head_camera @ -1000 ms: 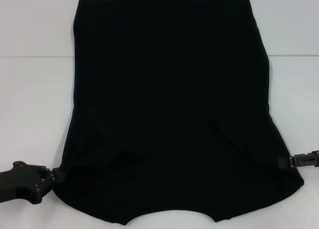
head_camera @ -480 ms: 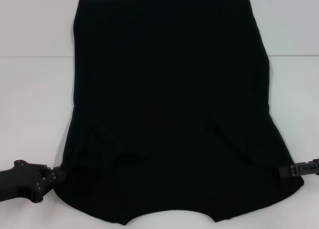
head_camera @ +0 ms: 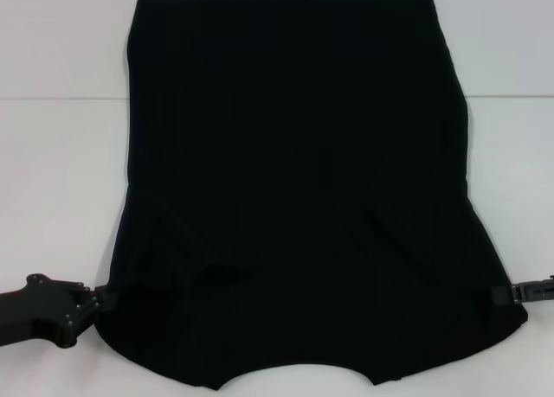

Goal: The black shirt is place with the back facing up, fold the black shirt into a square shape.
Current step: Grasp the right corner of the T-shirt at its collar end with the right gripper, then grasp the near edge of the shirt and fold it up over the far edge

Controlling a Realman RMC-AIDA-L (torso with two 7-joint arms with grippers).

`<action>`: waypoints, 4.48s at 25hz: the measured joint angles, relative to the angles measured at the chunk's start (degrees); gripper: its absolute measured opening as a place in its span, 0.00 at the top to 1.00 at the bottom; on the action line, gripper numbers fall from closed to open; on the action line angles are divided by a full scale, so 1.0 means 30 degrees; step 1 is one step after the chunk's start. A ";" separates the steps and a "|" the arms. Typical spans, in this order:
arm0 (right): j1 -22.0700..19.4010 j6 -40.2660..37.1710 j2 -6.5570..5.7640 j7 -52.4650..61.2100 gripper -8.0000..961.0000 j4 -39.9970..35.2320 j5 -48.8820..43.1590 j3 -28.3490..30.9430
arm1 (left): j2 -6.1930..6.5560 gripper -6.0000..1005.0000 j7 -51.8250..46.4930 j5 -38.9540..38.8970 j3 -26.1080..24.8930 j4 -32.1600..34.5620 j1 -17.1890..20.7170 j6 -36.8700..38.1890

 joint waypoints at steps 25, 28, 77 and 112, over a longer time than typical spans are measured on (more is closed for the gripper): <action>0.0762 -0.0445 0.0640 0.0063 0.10 -0.0009 -0.0947 0.0089 | -0.0007 0.98 0.0002 0.0000 -0.0059 -0.0016 -0.0086 -0.0160; 0.0771 -0.0469 0.0640 0.0068 0.11 -0.0009 -0.0948 0.0152 | 0.0012 0.98 0.0003 0.0000 -0.0059 -0.0016 -0.0116 -0.0160; -0.1610 -0.4496 0.1417 -0.6126 0.92 -0.1007 -0.1587 0.4653 | 0.0190 0.98 -0.2395 0.0010 -0.2431 0.0691 0.0597 0.3741; -0.3429 -0.8865 0.1256 -0.9583 0.93 -0.1893 -0.1586 0.8830 | 0.1359 0.98 -0.5138 -0.0072 -0.4064 -0.0286 -0.1574 0.6411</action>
